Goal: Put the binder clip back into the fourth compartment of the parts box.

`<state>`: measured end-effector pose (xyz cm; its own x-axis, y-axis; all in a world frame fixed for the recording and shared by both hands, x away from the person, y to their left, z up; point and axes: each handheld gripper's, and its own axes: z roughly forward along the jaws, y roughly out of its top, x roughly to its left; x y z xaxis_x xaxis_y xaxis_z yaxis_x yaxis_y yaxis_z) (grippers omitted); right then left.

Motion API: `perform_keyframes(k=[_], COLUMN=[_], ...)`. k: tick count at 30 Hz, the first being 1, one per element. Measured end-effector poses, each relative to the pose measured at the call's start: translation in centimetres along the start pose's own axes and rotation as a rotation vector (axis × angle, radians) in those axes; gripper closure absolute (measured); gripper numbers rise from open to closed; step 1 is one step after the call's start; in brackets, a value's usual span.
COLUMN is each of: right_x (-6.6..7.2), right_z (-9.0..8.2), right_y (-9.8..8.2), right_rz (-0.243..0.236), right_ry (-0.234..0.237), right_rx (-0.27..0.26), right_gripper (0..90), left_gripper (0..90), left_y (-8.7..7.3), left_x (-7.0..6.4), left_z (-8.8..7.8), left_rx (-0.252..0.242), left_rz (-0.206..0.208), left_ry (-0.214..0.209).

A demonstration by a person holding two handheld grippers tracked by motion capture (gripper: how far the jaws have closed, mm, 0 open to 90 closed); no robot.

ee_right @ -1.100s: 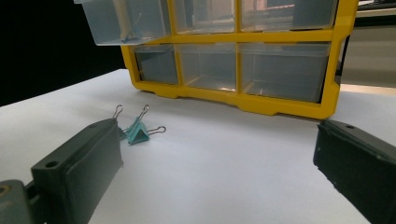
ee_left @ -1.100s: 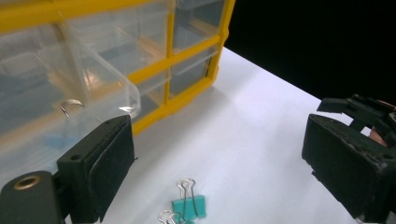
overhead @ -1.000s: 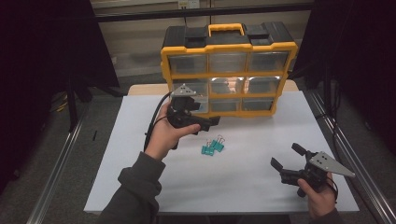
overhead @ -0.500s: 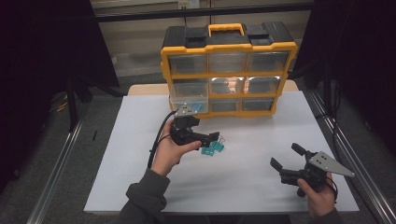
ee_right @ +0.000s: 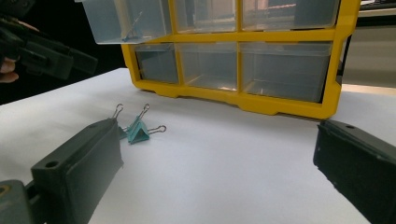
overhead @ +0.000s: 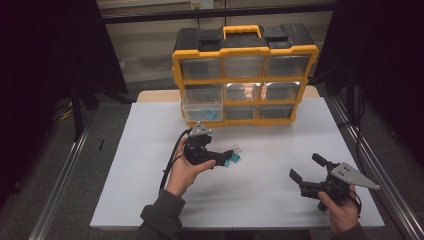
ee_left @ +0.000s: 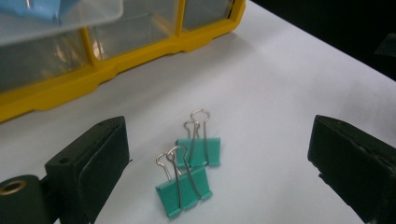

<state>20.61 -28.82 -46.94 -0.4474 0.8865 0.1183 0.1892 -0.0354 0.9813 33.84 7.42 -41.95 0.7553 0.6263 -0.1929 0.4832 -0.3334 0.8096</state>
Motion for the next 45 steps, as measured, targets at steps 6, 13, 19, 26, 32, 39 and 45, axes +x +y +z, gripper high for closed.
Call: perform_keyframes(k=[6, 13, 19, 26, 32, 39, 45], right_x=[0.1, 0.0, 0.0, 0.1, 0.0, 0.0, 0.1], right_z=[0.0, 0.0, -0.1, 0.0, 0.0, 0.0, 0.1], right_y=[0.1, 0.1, 0.1, 0.1, 0.1, 0.1, 0.1], right_rz=[0.01, -0.007, 0.005, 0.003, 0.004, 0.003, 0.005], right_ry=[-0.002, 0.003, 0.002, 0.001, 0.008, 0.006, 0.004], right_rx=[-0.001, 0.0, 0.001, 0.001, 0.002, 0.0, -0.006], right_gripper=[0.6, 0.6, 0.6, 0.6, 0.6, 0.6, 0.6], left_gripper=[5.4, 9.5, 11.6, 25.3, 33.5, 38.0, 38.7], left_y=[-1.2, -2.3, -2.9, -3.4, -3.5, -3.9, -4.0], left_x=[-0.1, -0.1, 0.2, -0.3, -0.3, 0.0, -0.1], left_z=[1.0, 2.2, 3.4, 4.7, 4.8, 5.2, 5.3], left_rx=[0.041, 0.066, 0.129, 0.148, 0.183, 0.183, 0.18], left_rz=[0.008, -0.026, -0.034, -0.02, 0.025, 0.01, 0.02], left_ry=[0.044, 0.084, 0.13, 0.131, 0.168, 0.169, 0.173])
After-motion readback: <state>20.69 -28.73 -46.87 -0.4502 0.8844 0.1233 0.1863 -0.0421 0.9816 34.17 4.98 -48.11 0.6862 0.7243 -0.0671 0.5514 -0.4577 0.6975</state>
